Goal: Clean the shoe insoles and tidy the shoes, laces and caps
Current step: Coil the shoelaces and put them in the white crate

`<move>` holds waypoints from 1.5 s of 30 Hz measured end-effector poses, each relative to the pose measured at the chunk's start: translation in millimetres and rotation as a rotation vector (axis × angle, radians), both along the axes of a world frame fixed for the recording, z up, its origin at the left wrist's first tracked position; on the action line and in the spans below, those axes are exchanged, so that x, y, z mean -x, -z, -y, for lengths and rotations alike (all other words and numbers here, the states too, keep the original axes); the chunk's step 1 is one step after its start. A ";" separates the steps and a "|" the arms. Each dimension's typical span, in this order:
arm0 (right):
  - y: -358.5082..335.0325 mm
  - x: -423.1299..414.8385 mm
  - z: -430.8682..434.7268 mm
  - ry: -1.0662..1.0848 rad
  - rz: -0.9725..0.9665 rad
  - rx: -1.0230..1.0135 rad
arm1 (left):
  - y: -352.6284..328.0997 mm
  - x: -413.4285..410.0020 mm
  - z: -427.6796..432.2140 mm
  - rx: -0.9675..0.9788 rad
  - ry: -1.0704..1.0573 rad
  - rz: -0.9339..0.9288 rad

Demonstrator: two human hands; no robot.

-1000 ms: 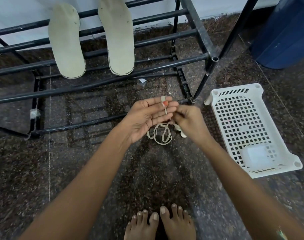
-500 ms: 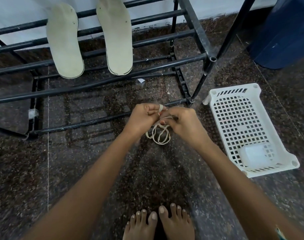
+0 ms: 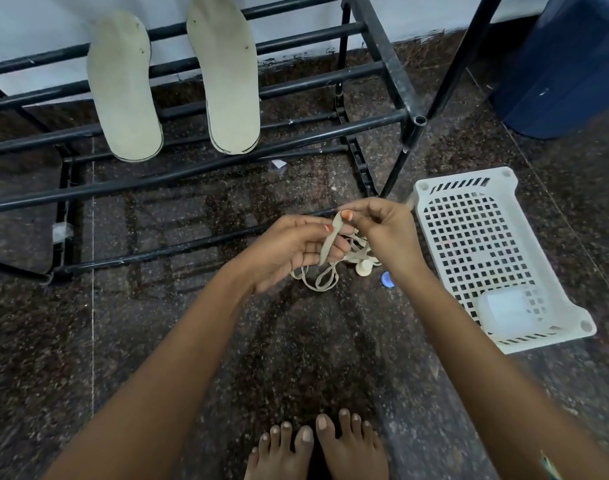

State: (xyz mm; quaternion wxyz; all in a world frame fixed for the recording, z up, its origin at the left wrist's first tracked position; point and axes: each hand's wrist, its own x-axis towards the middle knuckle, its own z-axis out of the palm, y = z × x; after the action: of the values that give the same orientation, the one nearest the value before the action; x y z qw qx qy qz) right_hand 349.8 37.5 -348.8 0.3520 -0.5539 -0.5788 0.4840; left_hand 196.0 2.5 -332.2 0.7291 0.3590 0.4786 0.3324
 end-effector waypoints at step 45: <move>-1.2 11.3 26.0 0.047 -0.206 0.125 | -10.0 -6.3 0.2 -0.037 -0.177 0.271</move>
State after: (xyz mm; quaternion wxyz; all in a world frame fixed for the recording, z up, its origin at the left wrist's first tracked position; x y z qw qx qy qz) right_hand 338.5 11.5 -347.6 0.3860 -0.5355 -0.4950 0.5650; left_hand 202.3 2.3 -322.2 0.7479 0.2806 0.3997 0.4496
